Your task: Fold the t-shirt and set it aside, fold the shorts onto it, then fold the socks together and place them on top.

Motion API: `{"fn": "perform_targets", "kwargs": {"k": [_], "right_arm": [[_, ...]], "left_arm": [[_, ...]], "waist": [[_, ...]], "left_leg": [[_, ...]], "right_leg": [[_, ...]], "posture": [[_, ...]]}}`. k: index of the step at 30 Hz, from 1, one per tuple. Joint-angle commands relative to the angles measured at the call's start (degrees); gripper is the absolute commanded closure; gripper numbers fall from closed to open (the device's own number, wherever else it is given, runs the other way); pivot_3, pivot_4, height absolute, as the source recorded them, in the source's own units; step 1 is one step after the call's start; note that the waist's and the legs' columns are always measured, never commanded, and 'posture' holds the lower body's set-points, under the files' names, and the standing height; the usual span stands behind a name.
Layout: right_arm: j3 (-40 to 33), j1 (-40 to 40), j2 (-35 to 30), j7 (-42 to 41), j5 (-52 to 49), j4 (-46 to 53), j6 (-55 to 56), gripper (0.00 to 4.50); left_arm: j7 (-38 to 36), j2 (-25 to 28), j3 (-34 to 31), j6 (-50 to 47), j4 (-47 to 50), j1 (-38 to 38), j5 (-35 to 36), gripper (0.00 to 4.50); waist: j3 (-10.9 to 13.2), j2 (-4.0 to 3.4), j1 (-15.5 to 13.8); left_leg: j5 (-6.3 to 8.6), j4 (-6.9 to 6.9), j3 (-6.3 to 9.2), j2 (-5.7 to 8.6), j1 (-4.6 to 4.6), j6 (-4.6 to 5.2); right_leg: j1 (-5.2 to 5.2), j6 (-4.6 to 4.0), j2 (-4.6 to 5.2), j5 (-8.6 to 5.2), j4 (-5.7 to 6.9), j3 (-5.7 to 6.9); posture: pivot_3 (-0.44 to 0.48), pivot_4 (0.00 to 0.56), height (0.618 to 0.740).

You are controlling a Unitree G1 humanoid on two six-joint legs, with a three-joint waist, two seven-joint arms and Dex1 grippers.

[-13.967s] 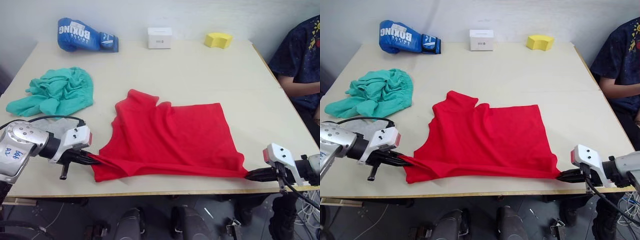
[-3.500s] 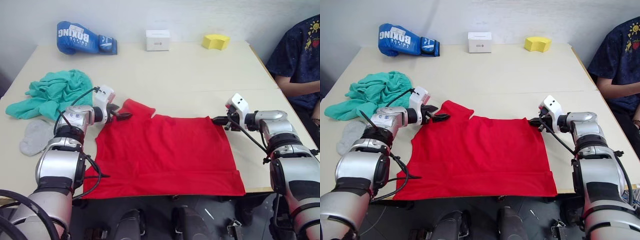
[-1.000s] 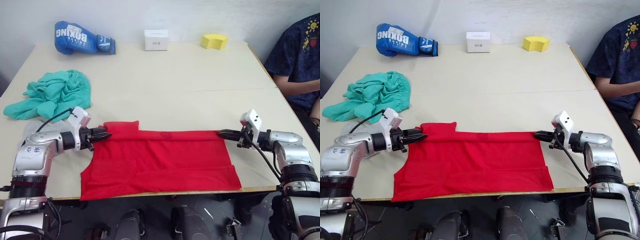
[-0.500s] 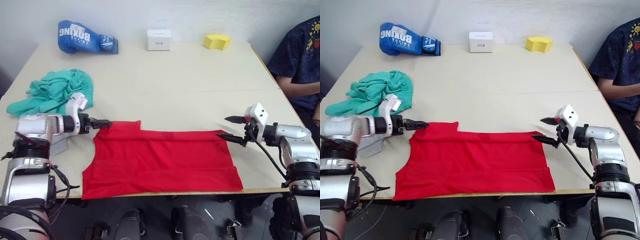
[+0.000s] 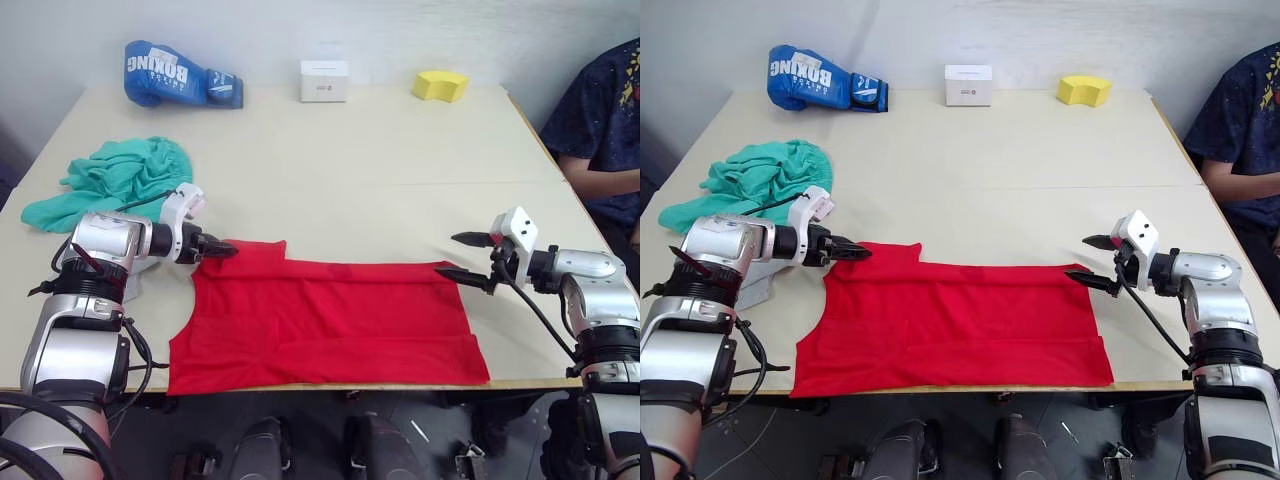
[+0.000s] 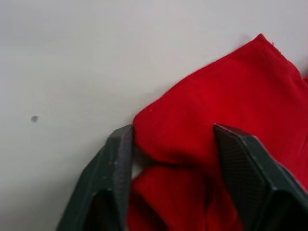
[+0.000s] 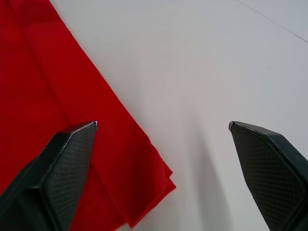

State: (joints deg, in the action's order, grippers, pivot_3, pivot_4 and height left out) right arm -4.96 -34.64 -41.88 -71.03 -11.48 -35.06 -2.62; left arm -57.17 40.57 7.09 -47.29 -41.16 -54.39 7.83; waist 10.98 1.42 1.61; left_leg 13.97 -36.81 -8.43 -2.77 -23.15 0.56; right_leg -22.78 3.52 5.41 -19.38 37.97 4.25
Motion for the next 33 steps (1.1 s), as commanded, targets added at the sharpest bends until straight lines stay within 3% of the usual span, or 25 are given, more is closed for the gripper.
{"fn": "perform_targets", "kwargs": {"k": [1,5,13,16,25,27,33], "right_arm": [[-0.9,0.2,-1.4,-0.1,-0.8,2.1,0.5,0.00],[-0.7,0.5,-1.8,-0.3,-0.5,2.0,1.0,0.00],[0.8,0.6,-2.7,-2.6,0.3,1.5,0.9,0.00],[1.0,0.8,-2.5,-2.7,0.6,0.8,1.1,0.60],[2.3,-0.1,-2.6,-3.1,1.3,-1.5,2.2,3.88],[2.2,-0.2,-2.6,-3.1,1.3,-1.6,2.0,4.45],[0.9,1.3,-3.2,-3.1,0.6,0.9,5.6,4.45]], "left_arm": [[1.9,-1.4,-1.7,2.0,-0.9,0.8,0.0,3.16],[2.8,-2.2,-3.6,4.4,-0.6,1.3,0.4,4.46],[1.3,-1.6,-5.3,7.6,3.2,4.0,1.1,4.48],[1.6,-1.7,-6.0,8.5,5.0,5.2,1.4,4.50],[2.1,-1.8,-8.7,11.4,8.5,7.9,3.2,4.50],[2.4,-2.1,-9.6,12.6,8.5,7.9,3.7,4.50],[-2.8,-1.3,-12.5,27.2,10.0,10.1,5.9,4.50]], "waist": [[0.0,0.00,0.0],[0.0,0.00,0.0],[0.0,0.01,0.0],[0.0,0.01,0.0],[0.0,0.01,0.0],[0.0,0.01,0.0],[0.0,0.01,0.1]], "left_leg": [[0.00,-0.02,0.00,-0.01,0.00,0.00],[0.02,-0.09,0.02,-0.01,-0.04,0.03],[0.02,-0.10,0.02,-0.03,-0.05,0.03],[0.02,-0.10,0.02,-0.03,-0.05,0.03],[0.02,-0.10,0.02,-0.03,-0.06,0.03],[0.03,-0.10,0.02,-0.03,-0.06,0.04],[0.03,-0.10,0.01,-0.04,-0.06,0.03]], "right_leg": [[0.00,0.00,0.00,0.00,0.00,0.00],[0.00,0.00,0.00,0.00,0.01,0.01],[0.00,0.00,-0.01,0.00,0.01,0.02],[0.00,0.00,0.00,0.00,0.01,0.02],[0.00,0.00,-0.01,0.00,0.01,0.02],[0.00,0.00,-0.01,0.00,0.01,0.02],[0.00,0.00,-0.01,0.00,0.00,0.02]], "posture": [[0.000,0.150,0.740],[0.000,0.150,0.740],[0.000,0.150,0.740],[0.000,0.150,0.740],[0.000,0.150,0.740],[0.000,0.150,0.740],[0.000,0.150,0.740]]}}
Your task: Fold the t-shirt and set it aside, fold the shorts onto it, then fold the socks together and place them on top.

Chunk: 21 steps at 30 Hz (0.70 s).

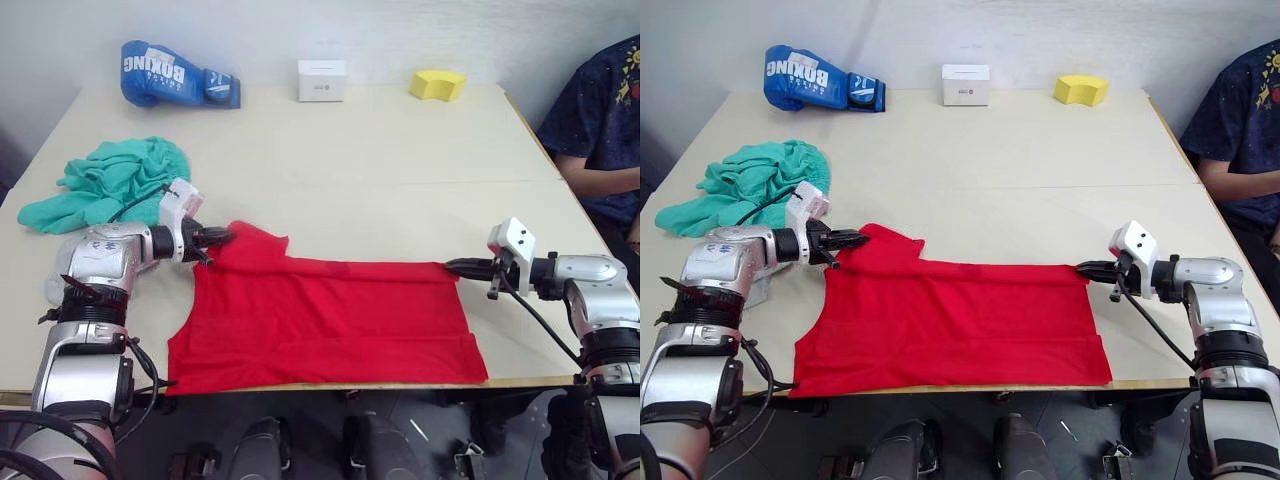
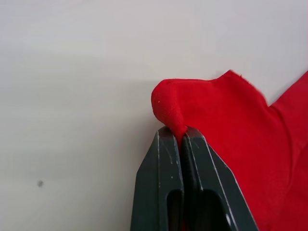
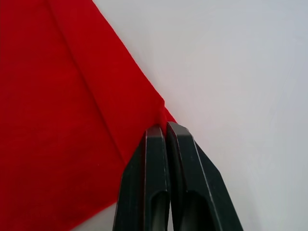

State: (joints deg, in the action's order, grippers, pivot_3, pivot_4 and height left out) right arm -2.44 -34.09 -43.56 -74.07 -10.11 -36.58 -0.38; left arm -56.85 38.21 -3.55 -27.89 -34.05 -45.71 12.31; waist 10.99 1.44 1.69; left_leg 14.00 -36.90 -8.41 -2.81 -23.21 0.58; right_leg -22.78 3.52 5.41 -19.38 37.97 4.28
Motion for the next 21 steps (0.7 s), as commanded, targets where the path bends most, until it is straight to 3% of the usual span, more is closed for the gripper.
{"fn": "perform_targets", "kwargs": {"k": [1,5,10,16,21], "right_arm": [[-2.3,1.3,-1.4,0.6,-1.0,2.9,5.1,4.45],[-5.4,4.3,-0.2,5.6,-0.9,2.5,18.3,4.45],[-5.6,11.2,1.6,11.4,1.6,1.8,33.2,4.45],[-5.1,14.3,2.9,21.0,7.2,-0.7,45.0,4.45],[-4.9,15.4,2.5,27.8,11.1,-2.7,50.3,4.45]], "left_arm": [[-4.9,1.2,-2.3,12.1,3.7,2.6,1.8,4.50],[-7.1,1.6,-3.6,26.6,5.4,7.2,1.5,4.50],[-6.0,3.1,-2.0,54.7,5.5,14.3,-5.1,4.50],[-0.6,5.8,-1.0,76.9,2.7,18.8,-12.1,4.50],[4.4,8.2,0.5,89.4,-0.3,20.0,-17.1,4.50]], "waist": [[0.0,0.00,0.0],[0.0,0.00,0.0],[0.0,0.00,0.0],[0.0,-0.01,0.2],[0.0,-0.01,0.2]], "left_leg": [[0.00,0.00,0.00,0.00,0.00,-0.01],[0.01,0.02,-0.01,0.00,0.00,-0.02],[0.05,0.03,0.01,-0.02,0.03,0.02],[0.19,0.04,0.00,-0.01,0.06,0.12],[0.24,0.10,-0.01,0.00,0.07,0.13]], "right_leg": [[0.00,0.00,0.00,0.00,0.00,0.00],[0.00,0.00,0.00,0.00,-0.04,0.01],[0.08,0.00,0.01,0.00,-0.11,0.02],[0.08,0.07,0.06,0.04,-0.11,-0.01],[0.08,0.06,0.07,0.04,-0.16,-0.01]], "posture": [[0.000,0.150,0.740],[0.000,0.150,0.740],[0.000,0.150,0.740],[0.000,0.150,0.740],[0.000,0.150,0.740]]}}
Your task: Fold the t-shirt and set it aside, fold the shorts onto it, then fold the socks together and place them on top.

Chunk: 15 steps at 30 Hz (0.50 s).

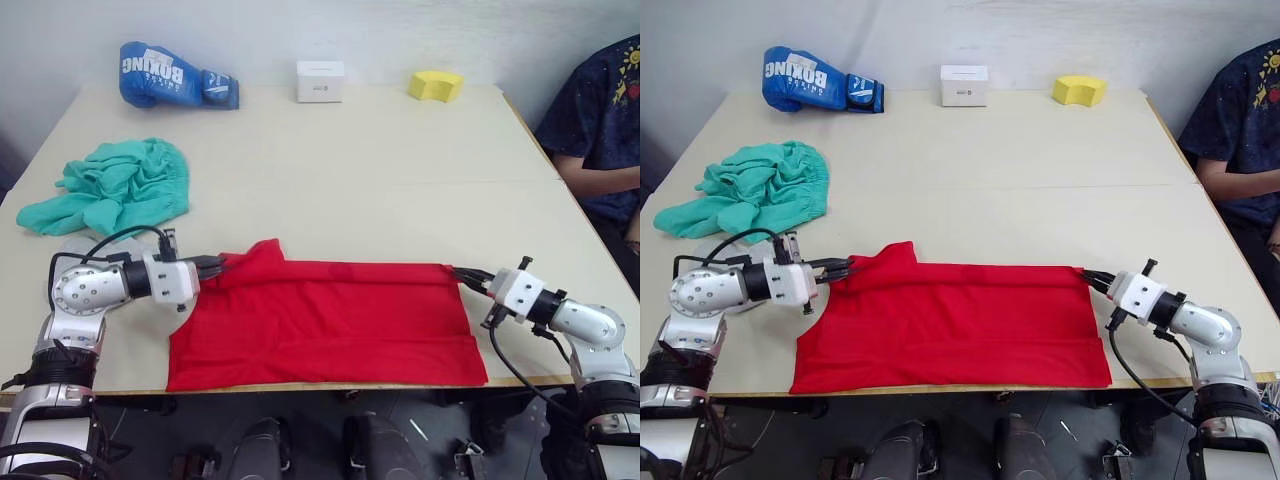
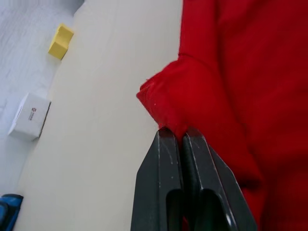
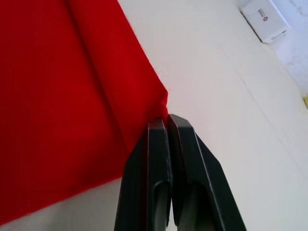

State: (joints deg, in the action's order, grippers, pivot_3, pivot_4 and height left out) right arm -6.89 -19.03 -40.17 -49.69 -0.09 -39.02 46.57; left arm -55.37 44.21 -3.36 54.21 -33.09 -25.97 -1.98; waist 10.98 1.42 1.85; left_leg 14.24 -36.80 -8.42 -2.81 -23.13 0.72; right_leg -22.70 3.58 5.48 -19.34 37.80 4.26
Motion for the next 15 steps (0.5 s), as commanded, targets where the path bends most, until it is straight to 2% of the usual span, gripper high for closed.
{"fn": "perform_targets", "kwargs": {"k": [1,6,7,15], "right_arm": [[-0.2,0.5,-1.1,4.4,1.8,-0.6,4.5,4.45],[0.6,1.6,-2.3,9.8,6.0,-1.9,9.0,4.45],[0.9,2.0,-2.6,10.8,6.9,-1.9,9.8,4.45],[3.3,3.8,-5.2,16.8,12.5,-2.4,15.5,4.45]], "left_arm": [[3.9,2.9,0.8,10.0,-2.1,0.4,-4.4,4.50],[11.1,5.5,2.0,21.8,-5.9,-0.1,-13.7,4.50],[12.3,5.8,2.3,23.3,-6.4,-0.2,-15.2,4.50],[22.7,9.1,2.5,25.6,-9.4,-0.1,-25.4,4.50]], "waist": [[0.0,0.00,0.0],[0.0,0.00,0.0],[0.0,0.00,0.0],[0.0,0.00,0.1]], "left_leg": [[0.01,0.00,-0.01,0.00,0.00,0.01],[0.04,0.04,-0.01,0.00,0.01,0.06],[0.22,0.05,-0.01,0.00,0.01,0.37],[0.25,0.07,-0.04,0.00,0.02,0.42]], "right_leg": [[0.00,0.00,0.01,0.00,0.00,0.00],[0.01,0.00,0.01,0.00,-0.03,0.00],[0.01,0.00,0.02,0.00,-0.04,0.00],[0.00,0.00,0.01,0.00,-0.04,0.01]], "posture": [[0.000,0.150,0.740],[0.000,0.150,0.740],[0.000,0.150,0.740],[0.000,0.150,0.740]]}}
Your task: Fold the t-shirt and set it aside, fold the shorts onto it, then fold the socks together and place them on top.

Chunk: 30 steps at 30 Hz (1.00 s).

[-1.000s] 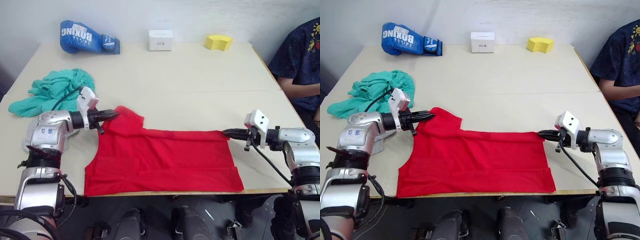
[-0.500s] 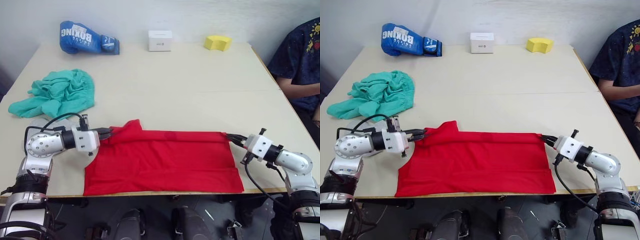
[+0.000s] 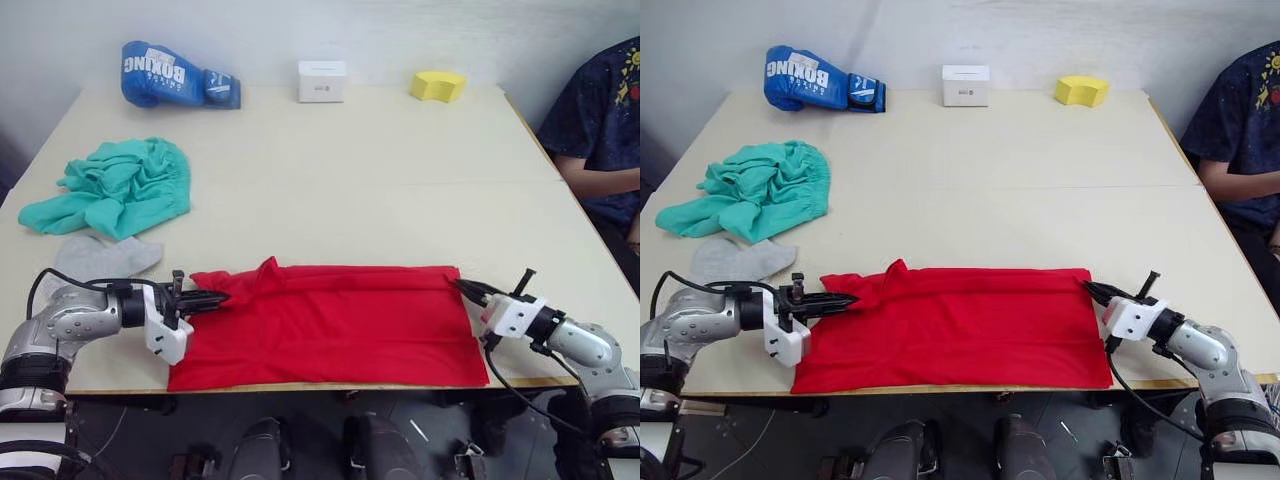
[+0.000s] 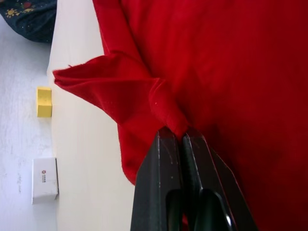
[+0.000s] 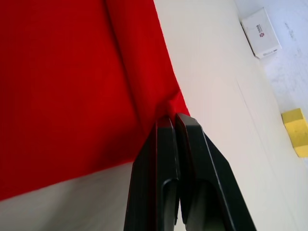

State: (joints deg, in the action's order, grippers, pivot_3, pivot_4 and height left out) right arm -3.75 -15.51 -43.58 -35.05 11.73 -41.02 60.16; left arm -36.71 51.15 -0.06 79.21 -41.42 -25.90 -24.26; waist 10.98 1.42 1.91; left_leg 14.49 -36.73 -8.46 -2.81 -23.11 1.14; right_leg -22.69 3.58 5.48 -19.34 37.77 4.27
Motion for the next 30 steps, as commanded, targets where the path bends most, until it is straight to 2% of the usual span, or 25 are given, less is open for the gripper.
{"fn": "perform_targets", "kwargs": {"k": [1,7,11,14,21,25,26,29,30], "right_arm": [[0.5,0.4,-2.1,2.7,1.0,-0.7,2.3,4.45],[2.1,0.4,-3.6,4.4,1.6,-1.9,3.2,4.45],[4.0,1.8,-3.9,-3.0,-8.8,-0.2,0.2,4.45],[5.4,3.0,-5.9,-11.3,-16.2,2.8,-3.4,3.87],[4.2,5.6,-9.2,-24.1,-27.4,8.0,-12.1,1.50],[1.5,8.1,-11.6,-29.6,-34.9,14.1,-27.0,0.14],[0.9,9.3,-12.8,-31.0,-37.1,16.7,-32.5,0.00],[-3.0,11.0,-15.4,-32.0,-45.6,25.2,-49.8,0.00],[-4.2,10.7,-15.3,-31.7,-47.2,27.4,-53.1,0.20]], "left_arm": [[5.3,2.5,-0.6,0.2,-1.4,-0.2,-3.8,4.50],[11.7,4.7,0.7,-1.8,-3.4,-1.4,-7.2,4.50],[9.4,5.1,2.9,-5.7,-6.1,-1.1,2.0,4.50],[1.8,4.8,3.6,-12.5,-5.6,-0.9,14.7,3.83],[-15.6,5.2,2.2,-25.9,-1.4,2.1,32.6,1.66],[-29.6,8.4,-2.4,-55.2,6.7,9.5,47.3,0.42],[-31.4,9.6,-3.7,-62.1,8.1,11.5,49.6,0.05],[-32.8,11.3,-9.6,-78.4,11.2,15.2,56.3,0.02],[-32.3,11.1,-11.6,-83.1,12.5,15.5,58.6,0.00]], "waist": [[0.0,0.00,0.1],[0.0,0.00,0.1],[0.0,0.00,0.1],[0.0,0.00,0.1],[0.0,0.00,0.0],[0.0,0.00,0.1],[0.0,0.00,0.2],[0.0,0.00,0.2],[0.0,0.00,0.1]], "left_leg": [[0.00,0.00,0.00,0.00,0.00,0.00],[-0.01,0.02,-0.02,0.00,0.02,-0.01],[-0.02,0.08,-0.06,-0.01,0.08,-0.03],[-0.05,0.09,-0.06,-0.02,0.09,-0.01],[-0.08,0.07,-0.03,-0.02,0.18,-0.05],[-0.08,0.05,-0.02,-0.03,0.18,-0.06],[-0.08,0.06,0.00,-0.06,0.17,-0.05],[-0.05,0.07,0.09,-0.07,0.16,-0.02],[-0.05,0.06,0.13,-0.07,0.16,-0.02]], "right_leg": [[0.00,0.00,0.00,0.00,0.00,0.00],[0.01,0.00,-0.01,0.00,0.00,0.00],[0.04,0.00,-0.03,0.00,0.00,-0.03],[0.05,0.00,-0.03,0.00,0.01,-0.02],[0.14,0.00,-0.04,0.00,0.01,0.00],[0.13,0.00,-0.05,0.00,0.03,-0.02],[0.13,-0.01,-0.05,-0.01,0.03,-0.01],[0.12,-0.07,-0.04,-0.04,0.02,0.02],[0.12,-0.08,-0.01,-0.05,0.05,0.01]], "posture": [[0.000,0.150,0.740],[0.000,0.150,0.740],[0.000,0.150,0.740],[0.000,0.150,0.740],[0.000,0.150,0.740],[0.000,0.150,0.740],[0.000,0.150,0.740],[0.000,0.150,0.740],[0.000,0.150,0.740]]}}
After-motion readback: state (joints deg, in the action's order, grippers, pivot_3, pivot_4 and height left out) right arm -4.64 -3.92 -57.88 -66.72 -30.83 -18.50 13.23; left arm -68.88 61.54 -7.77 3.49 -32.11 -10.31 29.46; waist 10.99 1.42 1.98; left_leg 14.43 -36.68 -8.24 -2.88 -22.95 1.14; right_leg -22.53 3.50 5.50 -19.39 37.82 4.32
